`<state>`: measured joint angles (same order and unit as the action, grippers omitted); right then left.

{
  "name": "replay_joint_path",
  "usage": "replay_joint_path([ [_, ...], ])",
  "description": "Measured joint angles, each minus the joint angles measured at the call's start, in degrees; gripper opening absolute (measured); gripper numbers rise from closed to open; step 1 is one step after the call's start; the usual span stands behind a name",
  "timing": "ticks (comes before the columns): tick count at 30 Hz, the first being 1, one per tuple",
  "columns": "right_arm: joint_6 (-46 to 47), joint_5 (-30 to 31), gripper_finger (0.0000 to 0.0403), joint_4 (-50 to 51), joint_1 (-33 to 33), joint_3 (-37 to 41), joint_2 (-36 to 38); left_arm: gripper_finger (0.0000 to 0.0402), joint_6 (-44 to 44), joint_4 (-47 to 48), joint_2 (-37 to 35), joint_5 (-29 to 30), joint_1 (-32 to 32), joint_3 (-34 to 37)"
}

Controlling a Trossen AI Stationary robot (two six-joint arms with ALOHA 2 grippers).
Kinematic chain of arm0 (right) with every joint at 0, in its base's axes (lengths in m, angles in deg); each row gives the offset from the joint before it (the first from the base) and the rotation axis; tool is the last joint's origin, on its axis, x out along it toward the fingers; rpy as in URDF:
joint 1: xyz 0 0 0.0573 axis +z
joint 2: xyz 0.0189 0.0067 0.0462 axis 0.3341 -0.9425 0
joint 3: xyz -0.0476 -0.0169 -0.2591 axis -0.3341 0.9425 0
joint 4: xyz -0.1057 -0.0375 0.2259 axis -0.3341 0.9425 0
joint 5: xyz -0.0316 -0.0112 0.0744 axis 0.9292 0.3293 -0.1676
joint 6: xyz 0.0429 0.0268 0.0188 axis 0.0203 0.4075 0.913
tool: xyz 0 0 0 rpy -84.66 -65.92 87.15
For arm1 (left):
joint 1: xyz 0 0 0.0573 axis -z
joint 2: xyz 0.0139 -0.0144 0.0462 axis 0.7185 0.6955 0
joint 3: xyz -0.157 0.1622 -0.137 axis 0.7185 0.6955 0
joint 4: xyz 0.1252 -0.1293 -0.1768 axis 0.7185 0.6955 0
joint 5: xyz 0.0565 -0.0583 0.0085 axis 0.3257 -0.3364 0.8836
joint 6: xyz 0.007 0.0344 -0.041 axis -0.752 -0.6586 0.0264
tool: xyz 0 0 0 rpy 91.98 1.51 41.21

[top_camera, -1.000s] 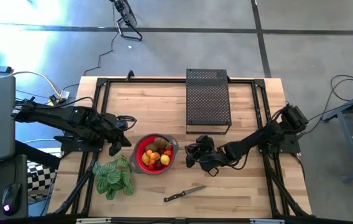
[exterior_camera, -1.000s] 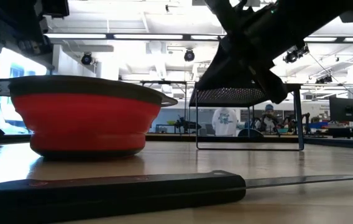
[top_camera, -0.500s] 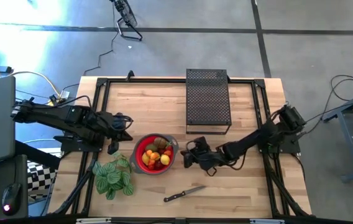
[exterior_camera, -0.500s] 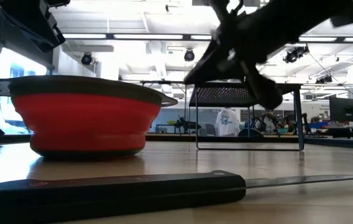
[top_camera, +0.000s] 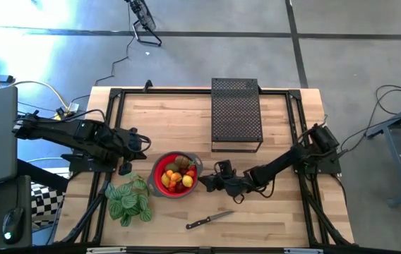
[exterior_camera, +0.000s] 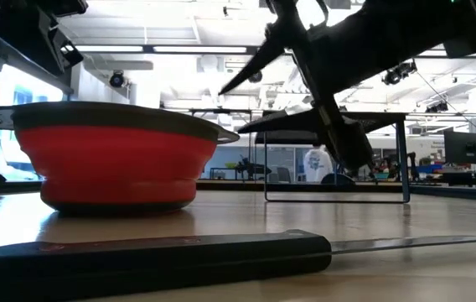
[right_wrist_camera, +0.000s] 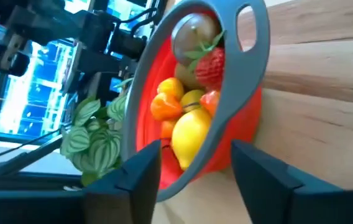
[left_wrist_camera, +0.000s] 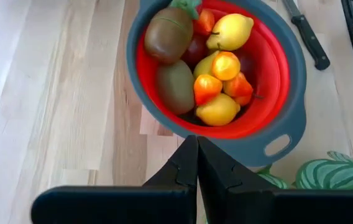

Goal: Pick & Place Fruit
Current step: Put the strainer bowl on the shelf

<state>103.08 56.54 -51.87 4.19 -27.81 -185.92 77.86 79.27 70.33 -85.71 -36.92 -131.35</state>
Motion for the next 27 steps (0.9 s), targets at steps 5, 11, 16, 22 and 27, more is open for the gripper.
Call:
replay_joint_path([
  [5,1.86,0.15,0.0220,0.63,-0.40,0.03,-0.35,0.0000,0.00,-0.06,0.00,0.04,0.00,0.00],
  [11,0.56,1.08,0.0210,0.96,-0.59,-2.44,-0.35,0.0000,0.00,0.05,0.00,0.04,0.00,0.00],
  [16,-1.24,1.23,0.0174,11.16,-0.93,-7.74,-0.35,0.0000,0.00,0.28,0.00,0.03,0.00,0.00],
  [22,1.96,1.52,0.0151,16.49,-0.40,-9.35,-0.37,0.0000,0.02,2.62,0.00,-0.25,0.00,0.00],
  [27,5.11,2.03,0.0150,15.96,2.01,-9.42,-0.37,0.0000,0.02,2.82,0.00,-0.31,0.00,0.02],
])
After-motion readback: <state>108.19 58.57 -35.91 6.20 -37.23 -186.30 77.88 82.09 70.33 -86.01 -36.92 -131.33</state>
